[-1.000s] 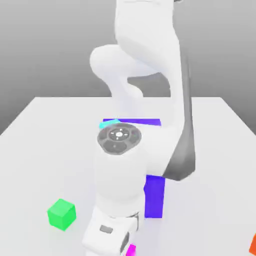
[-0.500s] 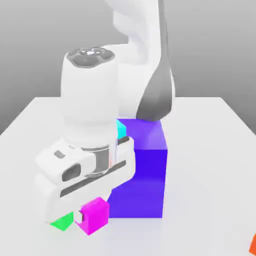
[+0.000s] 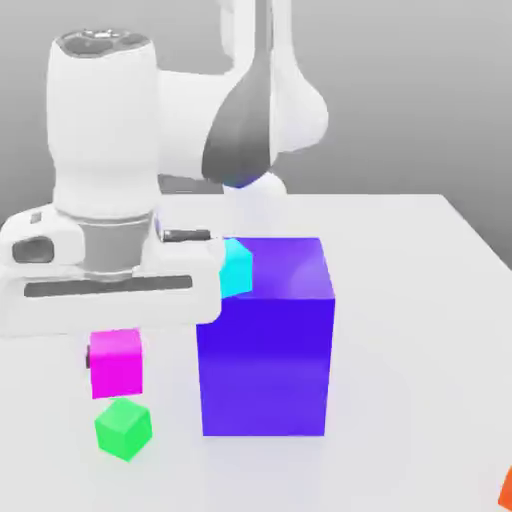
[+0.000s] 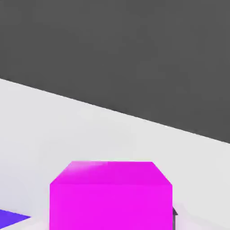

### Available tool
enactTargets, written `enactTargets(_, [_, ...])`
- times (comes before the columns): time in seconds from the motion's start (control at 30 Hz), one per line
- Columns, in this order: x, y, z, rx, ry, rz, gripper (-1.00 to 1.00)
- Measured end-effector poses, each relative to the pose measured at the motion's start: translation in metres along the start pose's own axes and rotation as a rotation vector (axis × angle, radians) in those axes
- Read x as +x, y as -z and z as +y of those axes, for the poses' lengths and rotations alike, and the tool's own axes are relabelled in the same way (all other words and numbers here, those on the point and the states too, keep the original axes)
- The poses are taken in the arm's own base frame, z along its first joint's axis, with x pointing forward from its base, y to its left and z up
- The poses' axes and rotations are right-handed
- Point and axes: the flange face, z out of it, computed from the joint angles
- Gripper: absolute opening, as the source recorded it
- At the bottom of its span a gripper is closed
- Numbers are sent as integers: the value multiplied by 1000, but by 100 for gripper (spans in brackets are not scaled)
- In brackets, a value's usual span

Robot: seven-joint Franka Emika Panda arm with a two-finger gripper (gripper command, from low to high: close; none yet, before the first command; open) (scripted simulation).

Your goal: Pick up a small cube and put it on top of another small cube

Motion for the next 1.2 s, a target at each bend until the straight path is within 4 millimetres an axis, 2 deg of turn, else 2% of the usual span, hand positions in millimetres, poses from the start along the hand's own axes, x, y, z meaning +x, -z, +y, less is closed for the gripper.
enactTargets(0.27, [-10,-11,33,3,-254,-20,-100])
enactTargets(0.57, [-30,-41,60,5,-527,-59,-100])
enactTargets(0.8, [-50,-73,70,4,-716,-96,-100])
enactTargets(1.1, [-57,-134,67,3,-729,-99,-100])
enactTargets(1.13, [-58,-139,67,2,-729,-100,100])
enactTargets(1.2, [-58,-139,67,2,-729,-100,100])
